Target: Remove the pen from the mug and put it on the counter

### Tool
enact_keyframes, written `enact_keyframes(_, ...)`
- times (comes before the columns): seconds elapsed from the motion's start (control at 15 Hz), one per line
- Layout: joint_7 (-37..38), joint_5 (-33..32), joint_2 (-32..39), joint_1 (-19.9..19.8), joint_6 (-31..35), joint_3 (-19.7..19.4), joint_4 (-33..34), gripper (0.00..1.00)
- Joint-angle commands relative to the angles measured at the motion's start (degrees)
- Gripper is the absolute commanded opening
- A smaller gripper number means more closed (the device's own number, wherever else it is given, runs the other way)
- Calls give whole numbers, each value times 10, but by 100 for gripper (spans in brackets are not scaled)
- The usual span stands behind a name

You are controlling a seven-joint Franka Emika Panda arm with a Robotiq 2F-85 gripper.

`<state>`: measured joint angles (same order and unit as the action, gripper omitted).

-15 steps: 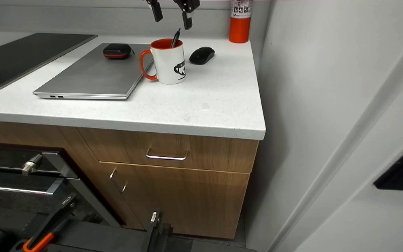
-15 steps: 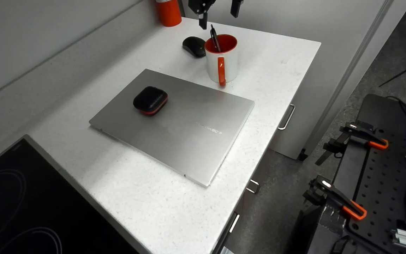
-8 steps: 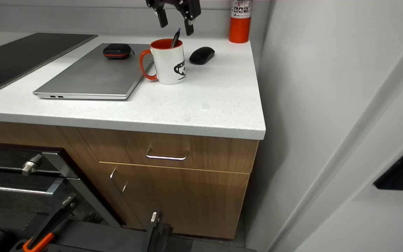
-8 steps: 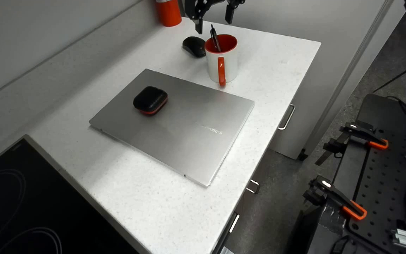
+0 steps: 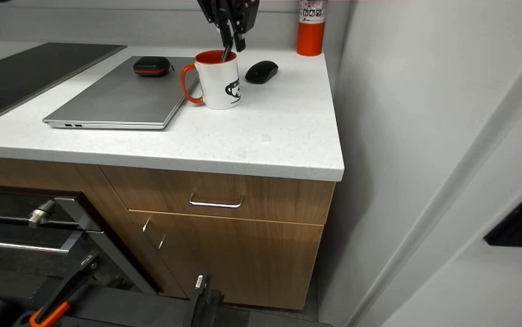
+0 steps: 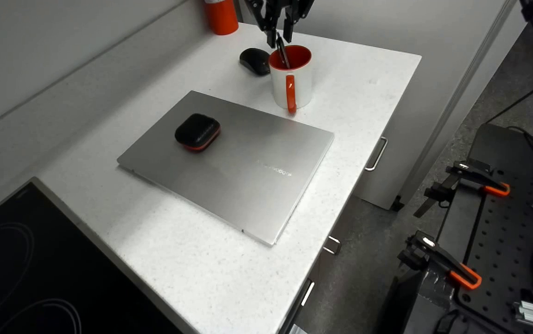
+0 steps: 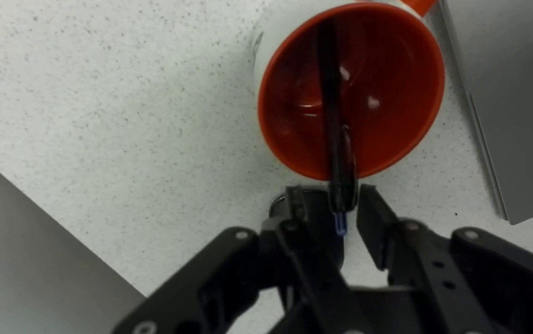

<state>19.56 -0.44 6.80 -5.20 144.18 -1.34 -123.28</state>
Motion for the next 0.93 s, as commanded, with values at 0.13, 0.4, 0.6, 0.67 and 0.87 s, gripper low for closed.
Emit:
enact_keyframes(0.13, 11, 13, 4, 12, 8, -13, 8, 0)
enact_keyframes(0.4, 4, 10, -41, 15, -6, -11, -13, 2)
enact_keyframes(0.6, -4, 10, -98, 14, -17, -10, -27, 1)
enact_keyframes(0.67, 6, -2, -115, 12, -19, -11, -28, 1)
enact_keyframes(0.87, 21, -43, -160, -2, -56, -13, -21, 1)
